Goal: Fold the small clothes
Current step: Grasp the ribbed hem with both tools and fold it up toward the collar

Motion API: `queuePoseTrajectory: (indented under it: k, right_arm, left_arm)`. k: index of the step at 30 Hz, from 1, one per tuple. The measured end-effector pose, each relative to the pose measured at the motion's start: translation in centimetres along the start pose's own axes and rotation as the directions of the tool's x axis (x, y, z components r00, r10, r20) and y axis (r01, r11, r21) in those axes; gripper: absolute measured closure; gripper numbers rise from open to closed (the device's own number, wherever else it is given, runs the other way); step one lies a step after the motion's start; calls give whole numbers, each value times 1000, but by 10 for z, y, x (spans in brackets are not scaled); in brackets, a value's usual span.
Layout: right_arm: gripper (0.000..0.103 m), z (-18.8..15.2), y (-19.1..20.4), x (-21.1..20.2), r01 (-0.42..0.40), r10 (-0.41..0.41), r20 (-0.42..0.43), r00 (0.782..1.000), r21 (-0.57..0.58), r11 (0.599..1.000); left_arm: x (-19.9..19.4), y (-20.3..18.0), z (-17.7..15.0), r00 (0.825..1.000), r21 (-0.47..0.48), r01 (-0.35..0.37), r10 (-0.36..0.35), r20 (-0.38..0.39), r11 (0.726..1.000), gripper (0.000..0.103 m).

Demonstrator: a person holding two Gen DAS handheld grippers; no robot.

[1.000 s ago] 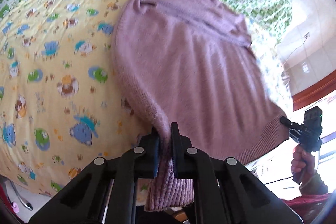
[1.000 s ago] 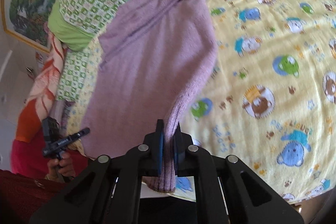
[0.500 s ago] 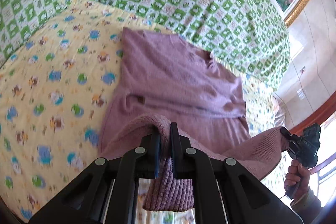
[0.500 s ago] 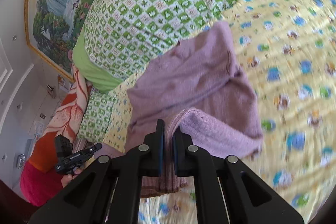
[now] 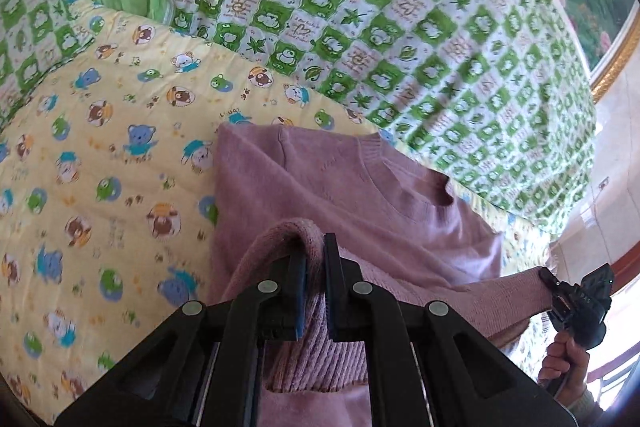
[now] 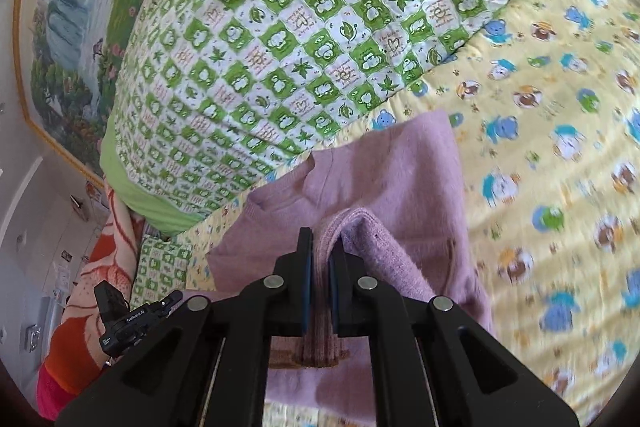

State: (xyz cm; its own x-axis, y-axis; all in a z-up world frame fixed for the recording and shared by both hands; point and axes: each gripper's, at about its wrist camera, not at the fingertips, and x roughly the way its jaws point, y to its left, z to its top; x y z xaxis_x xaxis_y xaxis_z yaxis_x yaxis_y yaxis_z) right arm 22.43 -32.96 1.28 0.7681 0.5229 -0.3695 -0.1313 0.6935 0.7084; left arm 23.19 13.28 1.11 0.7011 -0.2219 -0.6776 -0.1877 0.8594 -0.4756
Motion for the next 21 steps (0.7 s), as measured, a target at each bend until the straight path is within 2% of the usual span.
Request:
queuePoseTrajectory:
  k: [10,15,21]
  right_arm:
    - [95,56,-35,65,18,-17,-6,1000,48,999]
    - [95,57,-55,99,103,-98,-64,993,80,991]
    - [95,54,-61,108,119,-113,-76,991,79,990]
  left_arm:
    - [64,7,47,999,-26,-46,47,5,999,97]
    - [98,24,46,996,-54,-86,84,-38,995,97]
    - [105,27,46,996,-62,-81,78,-42,995,93]
